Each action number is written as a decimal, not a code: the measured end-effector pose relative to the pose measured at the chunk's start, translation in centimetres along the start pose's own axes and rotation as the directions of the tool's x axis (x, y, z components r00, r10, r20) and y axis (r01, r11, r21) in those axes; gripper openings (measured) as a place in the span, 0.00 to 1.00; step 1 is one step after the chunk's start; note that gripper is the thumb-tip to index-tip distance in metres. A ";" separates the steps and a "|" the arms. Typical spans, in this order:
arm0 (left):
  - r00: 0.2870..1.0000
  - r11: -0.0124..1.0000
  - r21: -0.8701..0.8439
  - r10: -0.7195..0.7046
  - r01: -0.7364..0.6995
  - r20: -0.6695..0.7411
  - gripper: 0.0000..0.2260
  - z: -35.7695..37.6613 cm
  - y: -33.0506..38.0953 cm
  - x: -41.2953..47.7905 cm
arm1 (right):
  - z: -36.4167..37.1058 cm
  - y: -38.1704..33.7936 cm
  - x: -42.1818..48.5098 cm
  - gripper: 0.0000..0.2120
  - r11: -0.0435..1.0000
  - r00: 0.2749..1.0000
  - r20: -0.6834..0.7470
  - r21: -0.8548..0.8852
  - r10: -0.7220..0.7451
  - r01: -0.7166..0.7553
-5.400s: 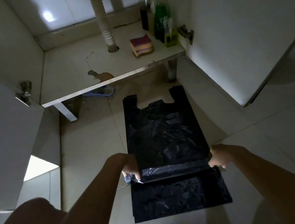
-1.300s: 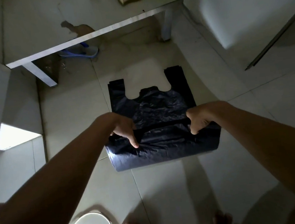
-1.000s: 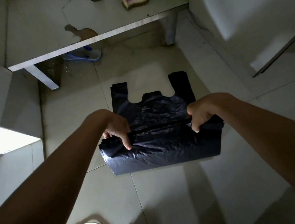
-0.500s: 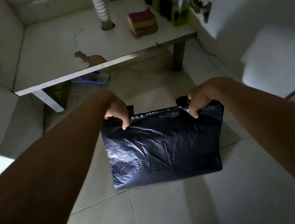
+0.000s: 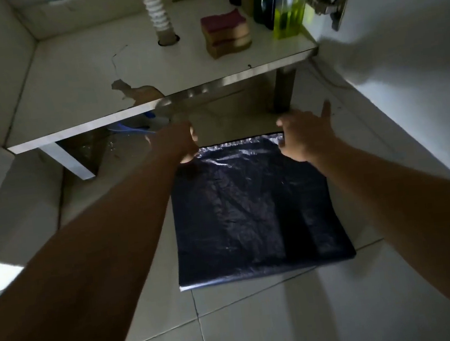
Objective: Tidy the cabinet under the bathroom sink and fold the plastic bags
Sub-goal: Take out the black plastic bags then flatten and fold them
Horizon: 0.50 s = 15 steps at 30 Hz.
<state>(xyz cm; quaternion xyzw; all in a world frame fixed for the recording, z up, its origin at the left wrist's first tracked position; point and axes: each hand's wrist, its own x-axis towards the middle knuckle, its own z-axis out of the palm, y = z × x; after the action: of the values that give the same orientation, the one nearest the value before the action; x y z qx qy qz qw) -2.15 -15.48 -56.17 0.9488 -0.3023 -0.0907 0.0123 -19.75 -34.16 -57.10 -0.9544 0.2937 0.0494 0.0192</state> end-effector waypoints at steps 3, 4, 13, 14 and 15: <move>0.951 0.992 -0.119 -0.079 0.045 -0.298 0.21 4.6 1.4 -3.7 | 5.0 -0.6 -2.6 0.29 0.988 0.954 -0.300 0.143 -0.020 0.065; 0.970 0.989 -0.150 -0.043 0.007 -0.240 0.20 6.4 2.1 -5.8 | 6.6 -0.7 -4.1 0.29 0.981 0.943 -0.332 0.178 -0.015 0.078; 0.991 0.995 -0.077 0.071 -0.062 0.113 0.32 19.2 2.9 -13.8 | 16.6 0.3 -13.3 0.28 0.980 0.997 0.025 0.184 0.067 -0.070; 0.992 0.995 -0.076 0.079 -0.072 0.098 0.32 19.7 2.6 -13.5 | 16.8 0.4 -13.3 0.29 0.978 0.994 0.082 0.189 0.071 -0.085; 0.992 0.994 -0.077 0.090 -0.083 0.093 0.32 19.9 2.4 -13.4 | 16.8 0.3 -13.4 0.29 0.976 0.991 0.116 0.196 0.070 -0.092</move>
<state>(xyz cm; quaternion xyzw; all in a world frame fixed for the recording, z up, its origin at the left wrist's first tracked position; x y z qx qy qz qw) -17.79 -9.11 -73.39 0.9284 -0.3397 -0.1464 0.0361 -32.35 -25.86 -72.38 -0.9308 0.3343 0.0721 0.1291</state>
